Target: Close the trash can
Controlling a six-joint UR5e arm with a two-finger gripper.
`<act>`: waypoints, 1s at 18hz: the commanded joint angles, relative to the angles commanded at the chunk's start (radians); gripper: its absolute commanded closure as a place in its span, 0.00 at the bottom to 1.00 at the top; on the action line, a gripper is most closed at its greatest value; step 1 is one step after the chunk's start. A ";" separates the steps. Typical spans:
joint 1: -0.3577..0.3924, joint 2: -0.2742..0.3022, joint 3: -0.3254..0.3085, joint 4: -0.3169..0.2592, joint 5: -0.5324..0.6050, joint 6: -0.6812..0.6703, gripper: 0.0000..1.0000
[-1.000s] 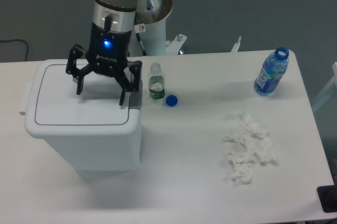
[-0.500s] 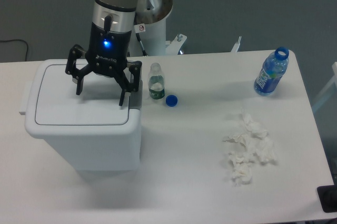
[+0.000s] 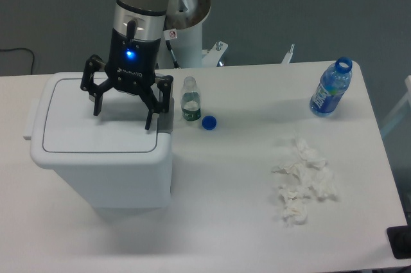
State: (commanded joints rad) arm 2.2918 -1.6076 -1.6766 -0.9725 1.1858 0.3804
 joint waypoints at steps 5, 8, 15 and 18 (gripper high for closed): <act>0.003 0.003 0.002 0.000 -0.003 0.000 0.00; 0.002 0.011 0.002 0.000 -0.005 0.000 0.00; 0.009 0.028 0.011 -0.002 -0.006 0.000 0.00; 0.086 0.035 0.038 -0.003 0.000 0.029 0.00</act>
State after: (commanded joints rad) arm 2.3773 -1.5724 -1.6384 -0.9756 1.1858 0.4094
